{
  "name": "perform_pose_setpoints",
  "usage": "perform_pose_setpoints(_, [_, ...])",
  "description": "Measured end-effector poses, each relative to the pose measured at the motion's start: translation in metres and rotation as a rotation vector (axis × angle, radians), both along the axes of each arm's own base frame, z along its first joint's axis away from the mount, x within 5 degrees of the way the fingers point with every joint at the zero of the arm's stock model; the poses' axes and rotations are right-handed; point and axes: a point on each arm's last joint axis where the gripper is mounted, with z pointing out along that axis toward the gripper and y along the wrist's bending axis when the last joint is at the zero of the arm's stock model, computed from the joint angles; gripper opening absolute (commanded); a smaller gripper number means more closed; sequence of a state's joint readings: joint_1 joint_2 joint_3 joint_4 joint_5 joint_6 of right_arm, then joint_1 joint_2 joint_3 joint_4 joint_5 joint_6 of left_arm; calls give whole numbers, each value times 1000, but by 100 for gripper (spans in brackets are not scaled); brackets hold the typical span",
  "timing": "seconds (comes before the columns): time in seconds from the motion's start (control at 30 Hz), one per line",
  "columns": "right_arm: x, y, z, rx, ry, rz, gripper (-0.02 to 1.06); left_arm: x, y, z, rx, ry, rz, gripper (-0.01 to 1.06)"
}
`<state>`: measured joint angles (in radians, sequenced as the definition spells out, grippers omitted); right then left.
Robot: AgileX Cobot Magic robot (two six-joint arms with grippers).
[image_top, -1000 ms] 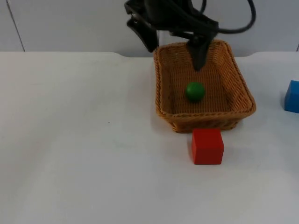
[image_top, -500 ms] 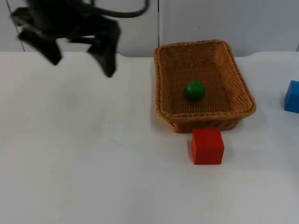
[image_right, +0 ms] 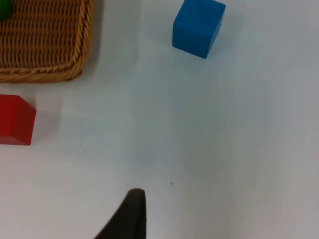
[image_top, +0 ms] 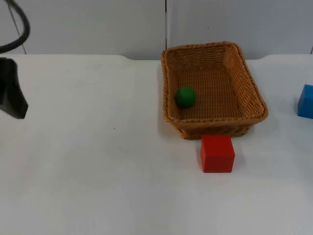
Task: Place all geometric objects except the red cube into the basket.
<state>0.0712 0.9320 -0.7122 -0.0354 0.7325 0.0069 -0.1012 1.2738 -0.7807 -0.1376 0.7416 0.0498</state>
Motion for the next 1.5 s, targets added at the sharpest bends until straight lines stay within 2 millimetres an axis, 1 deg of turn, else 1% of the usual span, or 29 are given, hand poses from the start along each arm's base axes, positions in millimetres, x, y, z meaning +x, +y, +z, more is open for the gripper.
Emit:
perform_pose_setpoints(0.03, [0,0,0,0,2,0,105,-8,1,0,-3,-13,6,99])
perform_pose_setpoints(0.07, [0,0,0,0,2,0,105,-8,1,0,-3,-13,6,104])
perform_pose_setpoints(0.2, [0,0,0,0,4,0,105,-30,3,2,-18,-61,27,105])
perform_pose_setpoints(0.23, [0,0,0,0,4,0,105,-30,3,2,-18,-61,27,105])
perform_pose_setpoints(0.37, [0,0,0,0,4,0,105,-41,4,11,-28,-96,35,105])
perform_pose_setpoints(0.5, [0,0,-1,7,14,-10,105,-45,4,13,-28,-89,32,105])
perform_pose_setpoints(0.6, [5,0,-5,25,41,-35,105,-47,4,12,-27,-75,30,105])
perform_pose_setpoints(0.63, [10,1,-6,35,50,-48,105,-47,4,12,-27,-70,30,105])
perform_pose_setpoints(0.7, [26,2,-9,45,65,-64,105,-47,4,12,-27,-70,30,105])
perform_pose_setpoints(0.73, [38,2,-11,42,73,-67,105,-47,4,12,-27,-70,30,105])
perform_pose_setpoints(0.77, [38,2,-11,42,73,-67,105,-47,4,12,-27,-70,30,105])
perform_pose_setpoints(0.8, [49,3,-11,35,77,-68,105,-47,4,12,-27,-70,29,105])
perform_pose_setpoints(0.87, [77,3,-19,12,120,-75,105,-47,4,12,-27,-70,29,105])
perform_pose_setpoints(0.93, [108,4,-31,0,173,-92,105,-47,4,12,-27,-68,29,105])
perform_pose_setpoints(0.97, [123,4,-41,-2,204,-100,105,-47,4,12,-27,-68,29,105])
perform_pose_setpoints(1.0, [123,4,-41,-2,204,-100,105,-47,4,12,-27,-68,29,105])
perform_pose_setpoints(1.03, [138,5,-45,1,211,-109,105,-47,4,12,-27,-68,29,105])
perform_pose_setpoints(1.13, [183,8,-71,15,239,-136,105,-48,4,12,-27,-69,29,105])
perform_pose_setpoints(1.17, [183,8,-71,15,239,-136,105,-48,4,12,-27,-69,29,105])
perform_pose_setpoints(1.23, [208,10,-83,28,232,-154,105,-48,4,12,-27,-69,29,105])
perform_pose_setpoints(1.33, [237,13,-106,49,220,-172,105,-48,4,12,-27,-69,29,105])
perform_pose_setpoints(1.37, [237,13,-106,49,220,-172,105,-48,4,12,-27,-69,29,105])
perform_pose_setpoints(1.43, [250,14,-124,65,211,-185,105,-48,4,12,-27,-69,29,105])
perform_pose_setpoints(1.5, [258,15,-141,92,196,-208,105,-48,4,12,-27,-69,29,105])
